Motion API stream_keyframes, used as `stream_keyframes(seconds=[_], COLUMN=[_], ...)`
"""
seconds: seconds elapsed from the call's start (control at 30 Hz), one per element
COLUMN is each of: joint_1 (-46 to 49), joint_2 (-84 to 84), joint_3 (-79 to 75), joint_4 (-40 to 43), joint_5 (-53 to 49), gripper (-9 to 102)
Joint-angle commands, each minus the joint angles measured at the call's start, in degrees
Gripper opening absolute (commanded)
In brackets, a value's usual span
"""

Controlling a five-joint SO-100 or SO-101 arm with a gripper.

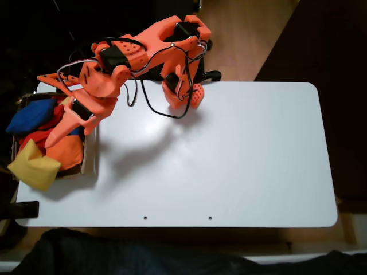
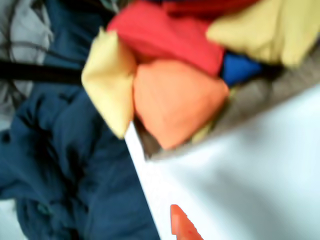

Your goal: Grasp a bag and put it in the box.

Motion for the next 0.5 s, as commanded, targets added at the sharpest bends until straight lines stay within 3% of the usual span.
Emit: stream_keyframes(seconds=[0.0, 0.47], joint_1=[-1.8, -8.6], joint_2=[2.9, 9.2], joint_3=[-4.0, -4.3], joint_4=[2.8, 6.2], joint_5=[1.1, 8.3], gripper=[81, 81])
